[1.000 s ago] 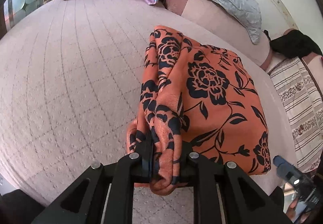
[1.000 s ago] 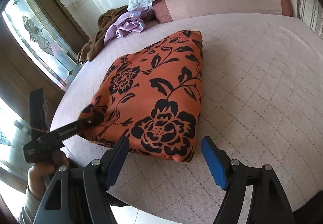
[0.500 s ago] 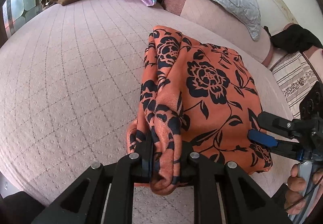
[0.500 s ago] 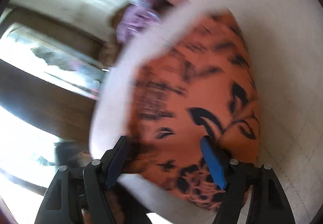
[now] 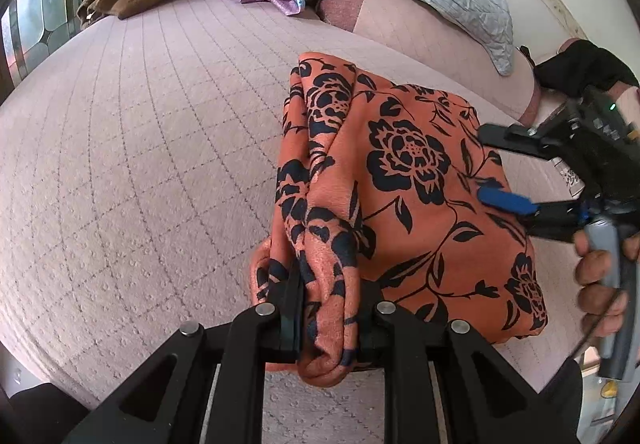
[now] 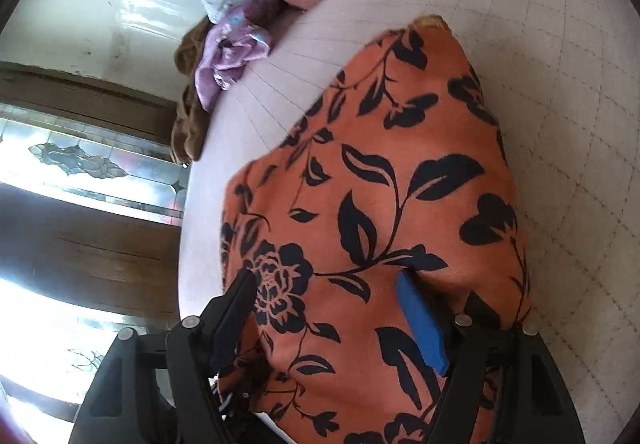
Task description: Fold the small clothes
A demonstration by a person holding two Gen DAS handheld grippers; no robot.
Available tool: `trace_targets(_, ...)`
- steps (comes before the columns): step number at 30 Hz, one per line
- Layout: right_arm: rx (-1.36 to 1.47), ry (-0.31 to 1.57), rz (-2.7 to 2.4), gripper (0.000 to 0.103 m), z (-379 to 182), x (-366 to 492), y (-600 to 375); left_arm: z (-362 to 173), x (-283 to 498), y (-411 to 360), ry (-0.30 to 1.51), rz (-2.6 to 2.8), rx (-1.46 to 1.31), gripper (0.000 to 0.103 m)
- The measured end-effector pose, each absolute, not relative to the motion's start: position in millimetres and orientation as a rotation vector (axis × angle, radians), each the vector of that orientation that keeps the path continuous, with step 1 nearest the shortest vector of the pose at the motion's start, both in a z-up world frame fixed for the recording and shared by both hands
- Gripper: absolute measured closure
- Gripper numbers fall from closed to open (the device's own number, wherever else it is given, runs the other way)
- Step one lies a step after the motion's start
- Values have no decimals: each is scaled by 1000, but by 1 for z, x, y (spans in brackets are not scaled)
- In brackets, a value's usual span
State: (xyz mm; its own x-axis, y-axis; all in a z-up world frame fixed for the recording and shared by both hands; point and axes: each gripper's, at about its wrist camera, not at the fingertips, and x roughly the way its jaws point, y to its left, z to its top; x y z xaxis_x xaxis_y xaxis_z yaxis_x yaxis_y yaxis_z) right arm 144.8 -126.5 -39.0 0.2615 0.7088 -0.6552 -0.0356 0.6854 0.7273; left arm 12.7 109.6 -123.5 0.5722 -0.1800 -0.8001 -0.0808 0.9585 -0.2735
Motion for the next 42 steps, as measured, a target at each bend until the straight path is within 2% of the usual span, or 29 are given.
trace_targets(5, 618, 1158, 593, 27, -13, 146, -120, -123, 13, 108, 961, -53, -280, 84)
trace_targets(9, 619, 1210, 527, 27, -44, 161, -122, -123, 13, 108, 961, -54, -281, 83)
trace_targets(15, 555, 1165, 582, 27, -19, 144, -110, -123, 12, 106, 955, -44, -262, 83)
trace_targets(19, 533, 1180, 565, 28, -40, 141, -109, -123, 11, 106, 953, -42, -257, 83)
trace_targets(25, 465, 1165, 574, 27, -17, 123, -111, -123, 10, 105, 951, -34, -250, 83)
trace_targets(28, 424, 1170, 581, 29, -32, 119, -108, -122, 10, 104, 950, -36, -249, 83)
trace_targets(30, 487, 1163, 576, 29, -34, 118, -117, -117, 8, 108, 946, -38, -274, 80)
trace_targets(33, 495, 1153, 570, 28, -20, 110, -120, -100, -1, 117, 895, -17, -321, 67)
trace_targets(35, 450, 1141, 596, 28, -21, 98, -120, -103, -2, 114, 917, 12, -256, 66)
trace_targets(37, 459, 1137, 603, 29, -32, 88, -125, -126, 4, 114, 1024, 1, -253, 62)
trace_targets(38, 474, 1125, 601, 28, -29, 84, -128, -129, 0, 117, 1003, 7, -254, 59)
trace_targets(42, 500, 1131, 641, 27, -21, 56, -133, -107, -6, 123, 956, 21, -283, 60)
